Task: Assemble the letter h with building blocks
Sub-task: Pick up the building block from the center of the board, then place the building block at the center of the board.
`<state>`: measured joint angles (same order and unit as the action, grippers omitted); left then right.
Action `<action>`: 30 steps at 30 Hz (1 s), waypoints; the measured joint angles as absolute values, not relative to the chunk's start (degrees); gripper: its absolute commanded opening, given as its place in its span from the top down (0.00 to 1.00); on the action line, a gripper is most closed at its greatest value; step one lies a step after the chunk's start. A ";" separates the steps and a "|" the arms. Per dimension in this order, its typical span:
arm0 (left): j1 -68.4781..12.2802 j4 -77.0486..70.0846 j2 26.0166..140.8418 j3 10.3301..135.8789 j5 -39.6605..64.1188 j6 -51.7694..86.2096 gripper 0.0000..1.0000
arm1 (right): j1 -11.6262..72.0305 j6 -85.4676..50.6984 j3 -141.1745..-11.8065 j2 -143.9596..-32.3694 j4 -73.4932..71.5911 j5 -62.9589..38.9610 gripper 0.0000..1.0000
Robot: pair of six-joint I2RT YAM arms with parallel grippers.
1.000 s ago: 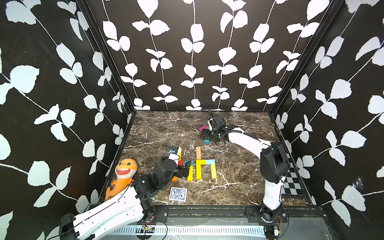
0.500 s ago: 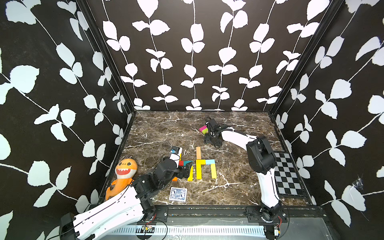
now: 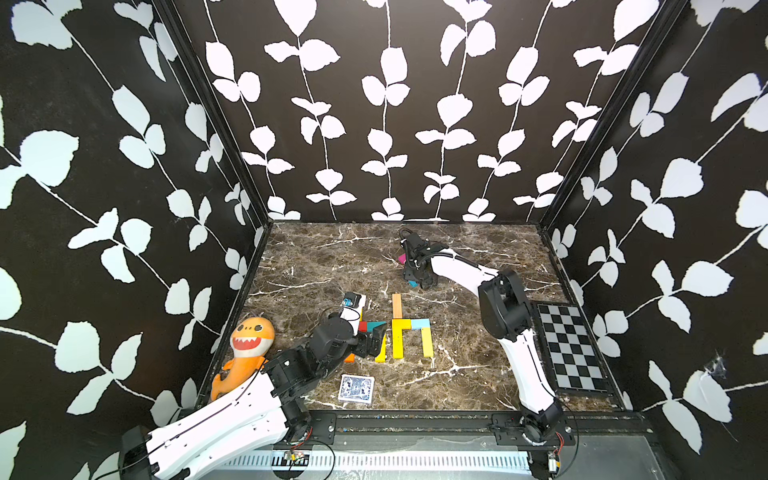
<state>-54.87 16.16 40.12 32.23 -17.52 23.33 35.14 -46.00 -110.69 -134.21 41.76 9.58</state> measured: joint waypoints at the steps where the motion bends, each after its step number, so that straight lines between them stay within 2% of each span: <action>1: -54.87 16.19 39.92 32.23 -17.54 23.35 0.01 | 35.14 -45.69 -110.96 -134.69 42.41 10.04 0.36; 7: -54.87 16.27 38.59 32.23 -17.54 23.35 0.01 | 34.76 -43.72 -107.31 -133.05 40.66 11.09 0.61; 13: -54.87 16.32 38.61 32.23 -17.41 23.35 0.01 | 31.05 -38.74 -92.71 -124.18 34.09 6.96 0.76; 18: -54.87 16.32 39.24 32.23 -17.39 23.35 0.01 | 27.18 -32.05 -85.08 -119.15 31.11 3.29 0.82; 23: -54.87 16.29 39.57 32.23 -17.41 23.38 0.01 | 26.72 -26.85 -78.70 -114.28 31.09 0.71 0.82; 30: -54.87 16.29 40.84 32.23 -17.41 23.38 0.01 | 27.68 -23.64 -76.90 -113.21 30.00 -2.20 0.81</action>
<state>-54.87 16.29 40.84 32.23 -17.41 23.38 27.68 -23.64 -76.90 -113.21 30.00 -2.20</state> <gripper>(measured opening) 0.988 0.294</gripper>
